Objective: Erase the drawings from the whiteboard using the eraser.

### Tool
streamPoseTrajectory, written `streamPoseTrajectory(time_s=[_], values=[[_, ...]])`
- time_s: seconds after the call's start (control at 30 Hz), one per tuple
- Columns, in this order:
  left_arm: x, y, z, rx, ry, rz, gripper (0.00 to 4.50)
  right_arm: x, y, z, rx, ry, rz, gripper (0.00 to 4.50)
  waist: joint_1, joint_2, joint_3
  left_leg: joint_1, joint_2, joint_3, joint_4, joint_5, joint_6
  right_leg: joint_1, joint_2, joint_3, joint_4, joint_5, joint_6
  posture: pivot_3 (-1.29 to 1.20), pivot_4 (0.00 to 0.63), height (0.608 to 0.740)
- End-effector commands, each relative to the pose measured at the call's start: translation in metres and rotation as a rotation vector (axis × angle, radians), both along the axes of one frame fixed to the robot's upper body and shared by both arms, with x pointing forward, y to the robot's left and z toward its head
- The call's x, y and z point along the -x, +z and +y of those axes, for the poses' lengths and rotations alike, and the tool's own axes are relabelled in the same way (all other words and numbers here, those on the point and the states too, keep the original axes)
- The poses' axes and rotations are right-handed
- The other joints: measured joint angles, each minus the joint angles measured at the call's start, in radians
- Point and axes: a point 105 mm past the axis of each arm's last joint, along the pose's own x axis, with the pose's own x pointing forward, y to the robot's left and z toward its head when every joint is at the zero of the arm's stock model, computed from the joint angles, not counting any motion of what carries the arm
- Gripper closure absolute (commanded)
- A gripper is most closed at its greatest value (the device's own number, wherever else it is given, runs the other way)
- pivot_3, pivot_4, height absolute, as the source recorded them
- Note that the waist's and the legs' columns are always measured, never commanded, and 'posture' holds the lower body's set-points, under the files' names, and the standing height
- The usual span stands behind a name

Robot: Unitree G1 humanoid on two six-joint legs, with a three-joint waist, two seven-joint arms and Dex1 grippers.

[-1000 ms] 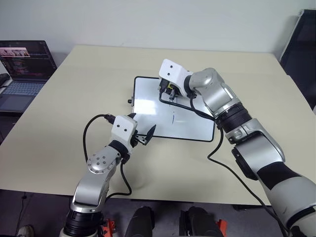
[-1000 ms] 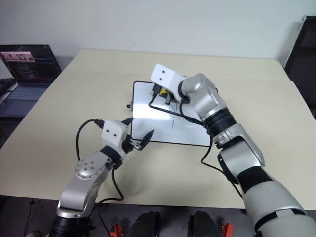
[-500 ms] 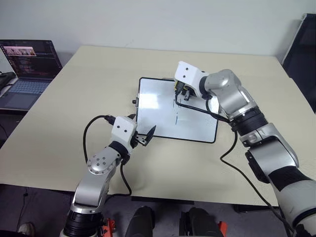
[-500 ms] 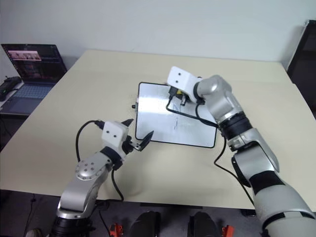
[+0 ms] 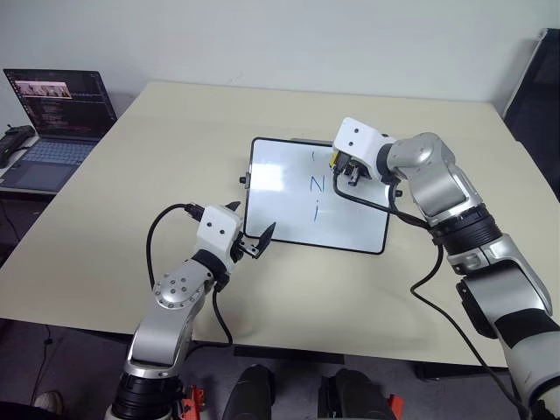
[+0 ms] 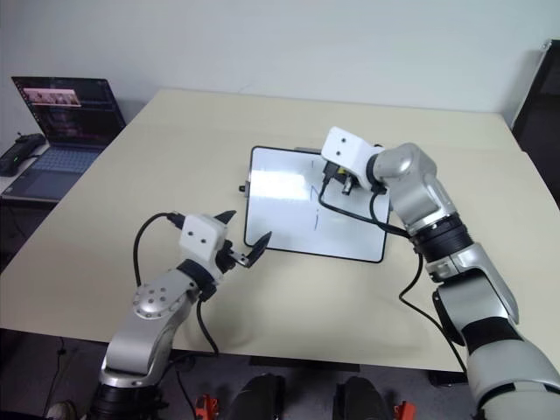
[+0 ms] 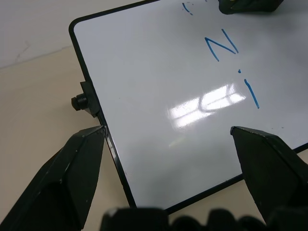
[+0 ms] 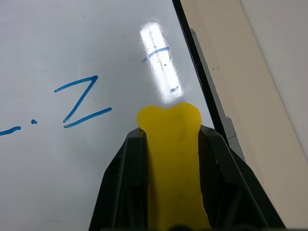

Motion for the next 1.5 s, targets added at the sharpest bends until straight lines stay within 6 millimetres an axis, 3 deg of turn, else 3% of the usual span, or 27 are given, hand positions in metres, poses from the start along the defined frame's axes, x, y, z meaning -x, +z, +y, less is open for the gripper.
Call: streamPoseTrajectory(time_s=[0.03, 0.2, 0.43, 0.57, 1.0, 1.23, 1.5], values=[[0.002, 0.015, -0.004, -0.005, -0.026, -0.065, 0.00, -0.001, 0.007, 0.000, -0.022, -0.041, 0.016, 3.42, -0.001, 0.000, 0.000, 0.000, 0.000, 0.000, 0.000, 0.000, 0.000, 0.000, 0.000, 0.000, 0.000, 0.000, 0.000, 0.00, 0.150, 0.740], [0.001, 0.015, -0.006, -0.002, -0.032, -0.064, 0.00, 0.003, 0.026, 0.027, -0.068, 0.015, -0.010, 3.42, -0.005, 0.000, 0.000, -0.001, 0.001, 0.001, -0.001, 0.000, 0.000, -0.003, 0.001, 0.001, 0.000, 0.000, 0.000, 0.00, 0.150, 0.740], [0.000, 0.016, -0.006, -0.002, -0.029, -0.065, 0.00, 0.001, 0.026, 0.041, -0.072, 0.048, -0.014, 3.42, -0.019, 0.001, 0.000, -0.003, 0.001, 0.003, -0.003, 0.000, 0.000, -0.005, 0.001, 0.003, -0.001, 0.000, 0.000, 0.00, 0.150, 0.740], [0.001, 0.015, -0.006, 0.002, -0.026, -0.064, 0.00, 0.002, 0.029, 0.065, -0.090, 0.096, -0.024, 3.42, -0.027, 0.001, 0.001, -0.002, 0.001, 0.003, -0.003, 0.000, 0.000, -0.005, 0.001, 0.003, -0.001, 0.000, 0.000, 0.00, 0.150, 0.740], [0.001, 0.015, -0.005, 0.005, -0.014, -0.067, 0.00, -0.001, 0.040, 0.102, -0.123, 0.169, -0.062, 3.42, -0.027, 0.001, 0.001, -0.002, 0.001, 0.003, -0.004, 0.000, 0.000, -0.006, 0.001, 0.003, -0.001, 0.000, 0.000, 0.00, 0.150, 0.740], [0.000, 0.016, -0.005, 0.006, -0.014, -0.070, 0.00, -0.006, 0.040, 0.107, -0.118, 0.174, -0.077, 3.42, -0.027, 0.001, 0.001, -0.002, 0.001, 0.003, -0.004, 0.000, 0.000, -0.006, 0.001, 0.003, -0.001, 0.000, 0.000, 0.00, 0.150, 0.740], [0.001, 0.015, -0.004, 0.004, -0.012, -0.068, 0.00, -0.011, 0.028, 0.096, -0.097, 0.153, -0.050, 3.42, -0.027, 0.002, 0.001, -0.002, 0.001, 0.003, -0.004, 0.000, 0.000, -0.006, 0.001, 0.003, 0.000, 0.000, 0.000, 0.00, 0.150, 0.740]])
